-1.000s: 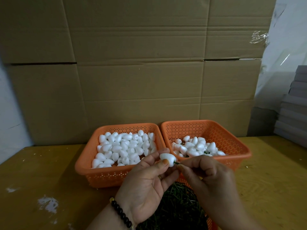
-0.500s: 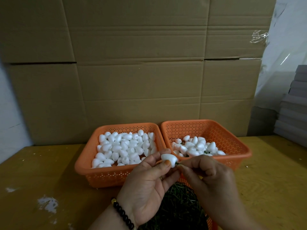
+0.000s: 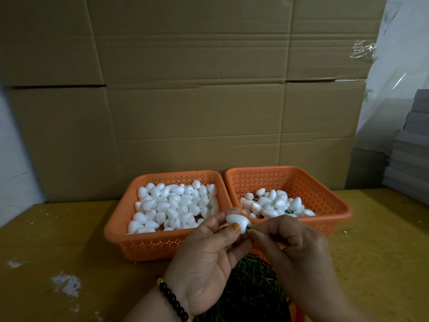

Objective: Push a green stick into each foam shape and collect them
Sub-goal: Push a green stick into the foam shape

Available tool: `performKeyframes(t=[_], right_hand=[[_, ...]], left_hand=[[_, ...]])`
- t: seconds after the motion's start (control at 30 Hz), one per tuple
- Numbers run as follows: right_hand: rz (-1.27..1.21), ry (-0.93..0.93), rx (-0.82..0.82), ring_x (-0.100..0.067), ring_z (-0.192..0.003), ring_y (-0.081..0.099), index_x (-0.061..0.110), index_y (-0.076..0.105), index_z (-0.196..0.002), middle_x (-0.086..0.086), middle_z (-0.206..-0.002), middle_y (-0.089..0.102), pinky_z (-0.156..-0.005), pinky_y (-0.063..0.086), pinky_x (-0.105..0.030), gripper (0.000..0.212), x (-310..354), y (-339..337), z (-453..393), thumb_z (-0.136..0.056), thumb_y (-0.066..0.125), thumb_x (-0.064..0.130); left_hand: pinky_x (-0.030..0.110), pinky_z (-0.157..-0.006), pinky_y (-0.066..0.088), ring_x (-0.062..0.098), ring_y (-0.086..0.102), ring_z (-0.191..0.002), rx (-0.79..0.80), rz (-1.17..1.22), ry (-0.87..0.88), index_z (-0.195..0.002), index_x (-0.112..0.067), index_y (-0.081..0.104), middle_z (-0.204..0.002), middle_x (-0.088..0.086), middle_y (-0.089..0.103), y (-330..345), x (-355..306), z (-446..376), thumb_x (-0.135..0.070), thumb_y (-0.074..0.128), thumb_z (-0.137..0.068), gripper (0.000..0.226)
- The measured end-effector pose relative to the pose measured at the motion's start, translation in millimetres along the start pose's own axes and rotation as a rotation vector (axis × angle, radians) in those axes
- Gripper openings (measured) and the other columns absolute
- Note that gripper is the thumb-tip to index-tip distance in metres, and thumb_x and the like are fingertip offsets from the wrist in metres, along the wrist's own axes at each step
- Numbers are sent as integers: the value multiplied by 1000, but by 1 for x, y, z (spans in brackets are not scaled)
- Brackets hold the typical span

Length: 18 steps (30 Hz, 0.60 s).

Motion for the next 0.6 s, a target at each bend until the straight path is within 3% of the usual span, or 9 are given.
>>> performKeyframes(t=[0.17,0.43,0.6], right_hand=[[12,-8,-3,4,-68,64,20,71,-74,14,-73,69,-59,51,-13,3,1,-1,-1,-72,73,19],[16,-5,-4,6,-70,64,20,72,-76,15,-74,69,-60,50,-10,4,2,0,0,-72,73,20],[6,28,22,4,-74,67,18,74,-87,15,-80,71,-64,56,-18,13,-2,4,1,-76,76,24]], left_hand=[[28,-66,57,17,71,-82,3,3,4,-113,-3,64,-100,14,72,-1,0,-1,0,66,-69,44],[28,-66,57,18,71,-83,9,-1,0,-115,-2,63,-103,14,72,-1,0,0,0,64,-71,44],[32,-67,58,22,71,-85,23,24,-29,-105,-1,69,-103,17,71,-1,-1,-1,2,63,-72,34]])
Point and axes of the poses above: each hand's wrist, its own z-axis away from the middle knuckle, its own y-axis out of the palm, x = y × z, the point moved 8 cm from there along -z, towards the middle knuckle
